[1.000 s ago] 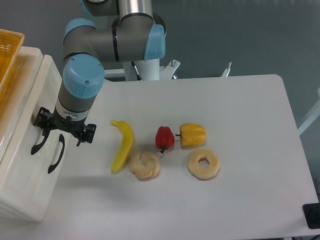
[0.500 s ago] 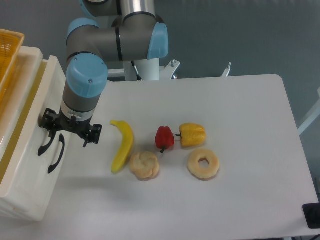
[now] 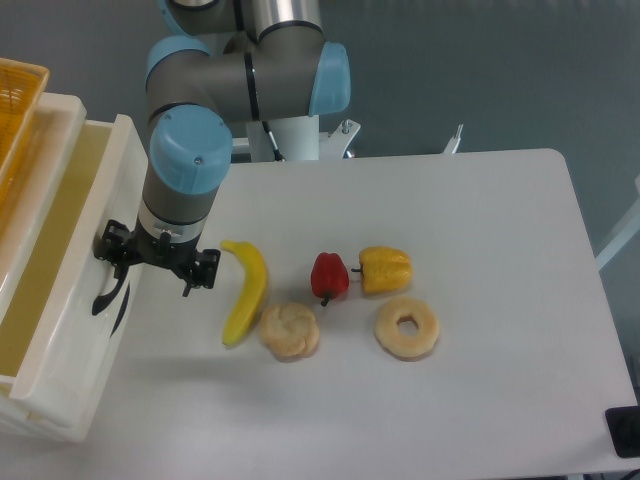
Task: Slide the top white drawer open
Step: 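Pull the handle away from the cabinet, sliding the drawer out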
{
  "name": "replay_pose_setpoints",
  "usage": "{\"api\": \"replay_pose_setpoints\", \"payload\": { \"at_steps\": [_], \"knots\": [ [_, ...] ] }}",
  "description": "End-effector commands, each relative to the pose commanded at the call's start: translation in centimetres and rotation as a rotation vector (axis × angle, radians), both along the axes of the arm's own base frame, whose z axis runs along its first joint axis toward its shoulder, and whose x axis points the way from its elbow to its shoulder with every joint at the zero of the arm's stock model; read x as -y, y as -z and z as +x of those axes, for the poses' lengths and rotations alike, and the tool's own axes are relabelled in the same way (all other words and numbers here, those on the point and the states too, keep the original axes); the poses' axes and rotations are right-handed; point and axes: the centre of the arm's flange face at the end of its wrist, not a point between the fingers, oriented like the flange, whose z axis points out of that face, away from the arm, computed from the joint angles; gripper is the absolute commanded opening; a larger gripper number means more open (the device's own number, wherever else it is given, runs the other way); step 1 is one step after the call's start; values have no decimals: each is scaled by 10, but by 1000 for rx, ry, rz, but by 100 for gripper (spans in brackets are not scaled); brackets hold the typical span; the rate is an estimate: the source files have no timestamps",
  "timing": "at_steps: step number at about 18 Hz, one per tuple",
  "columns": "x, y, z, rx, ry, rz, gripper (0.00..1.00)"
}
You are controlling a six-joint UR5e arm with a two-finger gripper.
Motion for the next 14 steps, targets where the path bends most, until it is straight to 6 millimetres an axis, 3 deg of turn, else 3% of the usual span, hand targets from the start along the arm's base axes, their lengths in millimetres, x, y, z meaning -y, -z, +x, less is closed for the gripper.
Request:
{"api": "replay_pose_setpoints", "payload": {
  "at_steps": [14],
  "knots": [
    [7,0,-16,-20,-25,-11,100]
  ]
}}
